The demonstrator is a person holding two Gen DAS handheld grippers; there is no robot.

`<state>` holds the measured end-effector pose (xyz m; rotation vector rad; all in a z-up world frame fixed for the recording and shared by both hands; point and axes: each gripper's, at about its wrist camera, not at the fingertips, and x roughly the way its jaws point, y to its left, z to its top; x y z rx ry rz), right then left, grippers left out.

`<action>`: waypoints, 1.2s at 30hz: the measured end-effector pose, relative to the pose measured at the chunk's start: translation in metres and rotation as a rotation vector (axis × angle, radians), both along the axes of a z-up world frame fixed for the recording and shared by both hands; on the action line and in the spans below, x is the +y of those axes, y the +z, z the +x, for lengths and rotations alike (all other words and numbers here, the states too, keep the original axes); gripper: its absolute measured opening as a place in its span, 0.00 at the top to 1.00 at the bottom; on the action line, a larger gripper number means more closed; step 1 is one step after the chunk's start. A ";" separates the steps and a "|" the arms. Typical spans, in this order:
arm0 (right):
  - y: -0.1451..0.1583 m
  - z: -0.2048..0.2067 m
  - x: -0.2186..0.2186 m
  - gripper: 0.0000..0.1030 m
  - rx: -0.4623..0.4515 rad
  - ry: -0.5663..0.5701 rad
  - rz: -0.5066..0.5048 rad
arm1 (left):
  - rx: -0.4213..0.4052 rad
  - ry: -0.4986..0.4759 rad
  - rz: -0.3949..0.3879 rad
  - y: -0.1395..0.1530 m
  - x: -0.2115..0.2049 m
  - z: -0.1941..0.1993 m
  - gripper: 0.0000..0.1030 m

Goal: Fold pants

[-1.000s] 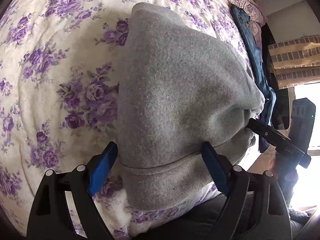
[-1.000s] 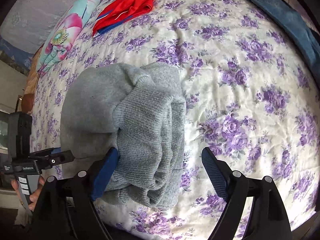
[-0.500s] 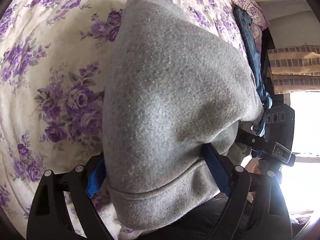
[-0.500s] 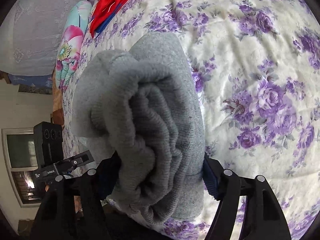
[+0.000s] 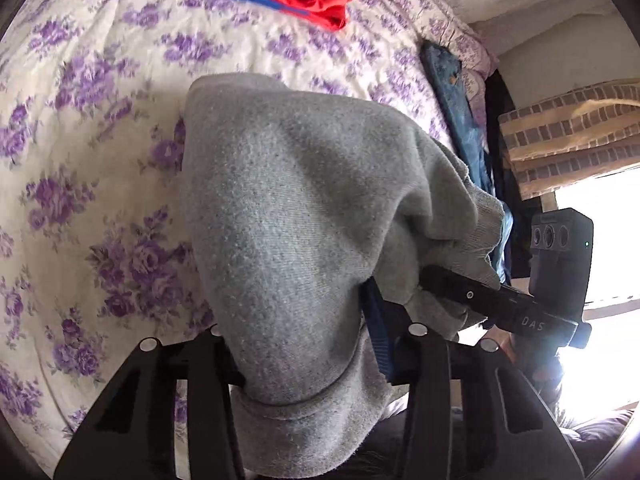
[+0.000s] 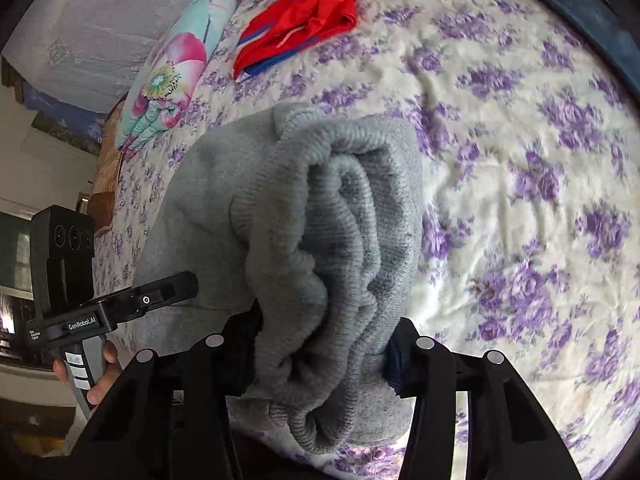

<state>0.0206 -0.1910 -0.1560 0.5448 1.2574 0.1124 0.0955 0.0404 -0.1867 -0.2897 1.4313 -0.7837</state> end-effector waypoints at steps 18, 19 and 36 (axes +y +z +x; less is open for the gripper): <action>0.022 0.355 -0.077 0.50 -0.188 -0.022 -0.049 | -0.192 0.082 0.106 0.051 -0.078 0.341 0.55; 0.005 0.361 -0.080 0.49 -0.167 -0.016 -0.047 | -0.171 0.076 0.113 0.035 -0.079 0.347 0.54; 0.120 0.245 -0.037 0.13 -0.401 -0.013 -0.574 | -0.378 0.190 0.314 0.106 -0.022 0.231 0.05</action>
